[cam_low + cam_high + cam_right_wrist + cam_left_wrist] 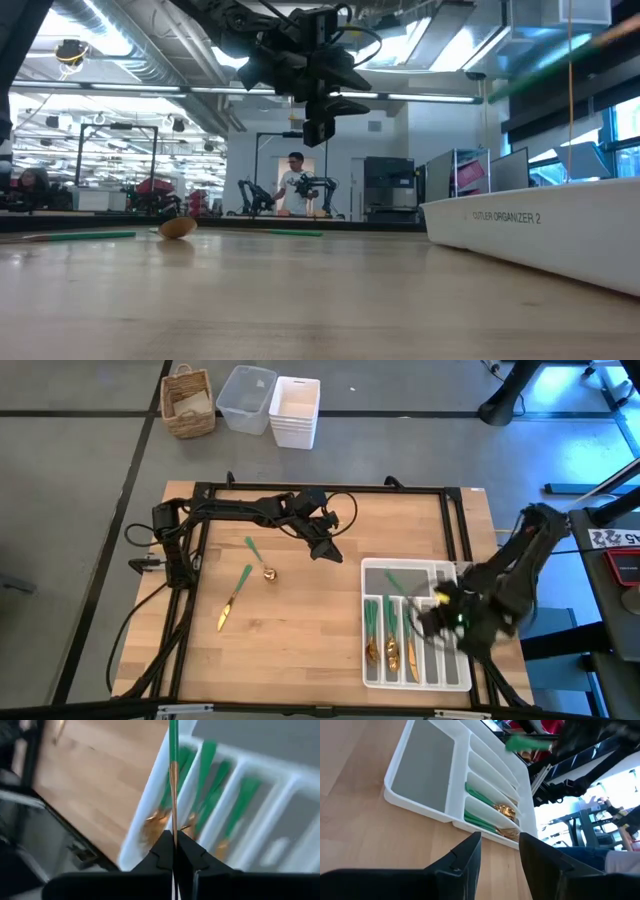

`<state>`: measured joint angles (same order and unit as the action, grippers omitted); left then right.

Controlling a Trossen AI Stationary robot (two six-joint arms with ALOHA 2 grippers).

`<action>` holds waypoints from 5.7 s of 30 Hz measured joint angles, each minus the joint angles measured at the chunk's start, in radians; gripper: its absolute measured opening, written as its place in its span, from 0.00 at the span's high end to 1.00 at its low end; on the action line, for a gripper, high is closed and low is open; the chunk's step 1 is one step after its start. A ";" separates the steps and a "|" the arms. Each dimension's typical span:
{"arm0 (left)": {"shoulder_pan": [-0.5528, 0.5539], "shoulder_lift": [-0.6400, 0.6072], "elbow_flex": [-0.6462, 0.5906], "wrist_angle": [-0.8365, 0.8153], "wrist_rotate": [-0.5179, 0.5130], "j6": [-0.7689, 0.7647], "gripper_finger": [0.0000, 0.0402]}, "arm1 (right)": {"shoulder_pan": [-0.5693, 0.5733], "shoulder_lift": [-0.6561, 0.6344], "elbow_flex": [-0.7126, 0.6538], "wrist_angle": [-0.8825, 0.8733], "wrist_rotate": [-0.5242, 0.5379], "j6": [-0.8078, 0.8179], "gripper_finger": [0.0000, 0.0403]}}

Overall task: Sort silverware
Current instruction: Put the green table in the white silverware tray, then put the green spoon in the white silverware tray

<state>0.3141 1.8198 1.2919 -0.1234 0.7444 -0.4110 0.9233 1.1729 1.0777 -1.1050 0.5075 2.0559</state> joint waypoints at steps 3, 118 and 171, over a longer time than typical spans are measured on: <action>-0.002 0.000 0.000 0.000 -0.007 0.000 0.68 | 0.102 0.068 -0.067 0.081 0.102 0.172 1.00; -0.031 0.000 0.000 -0.001 -0.109 -0.091 0.68 | -0.008 0.457 0.109 -0.107 -0.071 0.163 0.91; -0.087 -0.279 -0.053 -1.005 -0.553 0.143 0.68 | -0.763 0.019 0.109 0.040 -0.171 -1.842 0.91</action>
<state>0.2271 1.5412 1.2387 -1.1289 0.1911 -0.2676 0.1604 1.1923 1.1862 -1.0652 0.3363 0.2136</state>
